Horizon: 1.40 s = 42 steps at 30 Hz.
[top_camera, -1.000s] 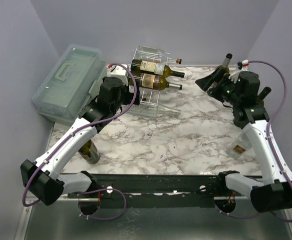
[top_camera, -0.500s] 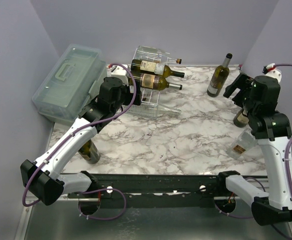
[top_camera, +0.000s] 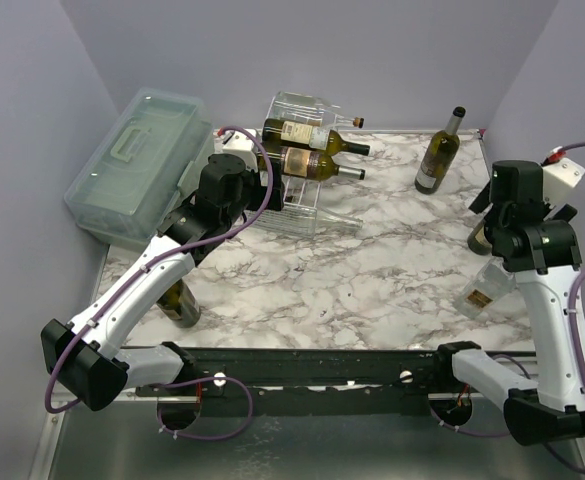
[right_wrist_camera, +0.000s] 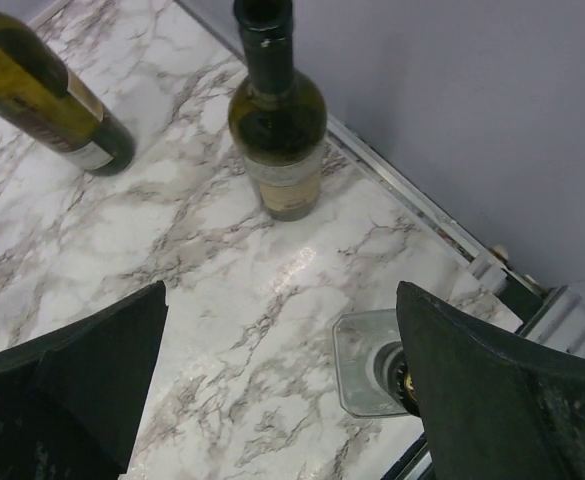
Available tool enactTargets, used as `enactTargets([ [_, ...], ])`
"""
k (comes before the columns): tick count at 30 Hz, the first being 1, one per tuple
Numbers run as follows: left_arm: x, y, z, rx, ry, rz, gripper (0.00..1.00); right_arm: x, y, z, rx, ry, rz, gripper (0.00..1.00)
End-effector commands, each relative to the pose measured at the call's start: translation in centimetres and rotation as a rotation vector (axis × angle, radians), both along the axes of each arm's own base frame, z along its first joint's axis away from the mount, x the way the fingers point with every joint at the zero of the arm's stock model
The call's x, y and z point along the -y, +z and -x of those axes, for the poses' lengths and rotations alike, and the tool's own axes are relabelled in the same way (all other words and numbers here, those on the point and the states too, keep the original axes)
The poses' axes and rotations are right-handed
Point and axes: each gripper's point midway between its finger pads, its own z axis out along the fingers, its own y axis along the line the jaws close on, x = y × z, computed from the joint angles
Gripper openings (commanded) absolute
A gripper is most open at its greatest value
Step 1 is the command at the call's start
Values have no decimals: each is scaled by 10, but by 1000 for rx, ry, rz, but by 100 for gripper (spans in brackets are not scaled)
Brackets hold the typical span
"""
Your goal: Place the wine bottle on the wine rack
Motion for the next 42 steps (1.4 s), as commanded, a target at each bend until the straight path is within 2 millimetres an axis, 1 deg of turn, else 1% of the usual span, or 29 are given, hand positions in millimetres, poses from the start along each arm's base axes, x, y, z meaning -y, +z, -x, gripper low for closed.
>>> enactTargets([
  [1,3,10,5,14,-21,38,99,24,6,32,24,-166,55,100],
  [4,4,11,6,15,-25,44,99,27,3,36,31,-183,55,100],
  [7,5,11,6,16,-27,46,99,28,-13,37,-18,-199,47,99],
  [9,5,11,6,16,-29,44,99,27,-22,40,-32,-199,16,96],
  [11,6,11,7,16,-31,45,99,25,-25,44,-28,-193,-6,96],
  [14,8,12,8,14,-39,52,99,29,-28,53,-58,-218,10,96],
  [16,10,12,9,11,-46,57,99,28,-30,57,-62,-214,3,96],
  [20,11,10,8,5,-50,57,99,25,-43,62,-104,-208,-7,95],
  [25,12,9,8,3,-52,58,99,24,-42,62,-97,-202,-13,93],
  [28,13,7,8,-1,-53,56,99,21,-48,59,-108,-188,-33,90],
  [33,13,5,7,-8,-53,54,99,18,-56,57,-109,-189,-49,89],
  [35,13,6,8,-6,-53,55,99,21,-54,58,-98,-200,-36,87],
  [38,14,6,8,-6,-54,56,99,26,-50,59,-81,-217,-6,87],
  [40,13,6,8,-6,-53,55,99,26,-50,58,-85,-210,-4,87],
  [42,13,6,8,-5,-52,53,99,26,-52,56,-91,-206,-3,83],
])
